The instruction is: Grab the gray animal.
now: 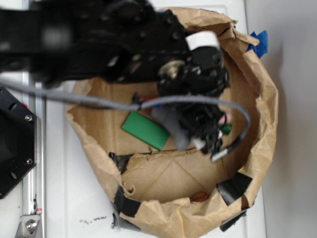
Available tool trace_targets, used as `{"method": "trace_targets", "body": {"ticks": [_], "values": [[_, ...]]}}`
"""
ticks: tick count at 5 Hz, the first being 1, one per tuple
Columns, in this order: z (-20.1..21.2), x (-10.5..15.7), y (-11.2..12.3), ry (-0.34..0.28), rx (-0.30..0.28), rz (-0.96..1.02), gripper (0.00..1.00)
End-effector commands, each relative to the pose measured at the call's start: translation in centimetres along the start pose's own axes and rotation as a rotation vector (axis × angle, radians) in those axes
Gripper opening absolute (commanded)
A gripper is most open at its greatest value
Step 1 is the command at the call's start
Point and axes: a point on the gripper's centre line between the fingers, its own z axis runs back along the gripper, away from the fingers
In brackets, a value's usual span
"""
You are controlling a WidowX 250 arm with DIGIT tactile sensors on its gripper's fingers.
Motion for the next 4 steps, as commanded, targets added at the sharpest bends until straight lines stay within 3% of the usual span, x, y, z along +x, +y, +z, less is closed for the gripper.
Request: {"method": "trace_targets", "body": {"ticks": [1,2,4], "values": [[4.9,0.0,-0.6,0.050,-0.032,-0.054,0.00],[6.1,-0.3,-0.4,0.117,0.032,-0.079,0.00],[7.5,-0.7,1.3,0.143,0.129,-0.095,0.00]]}}
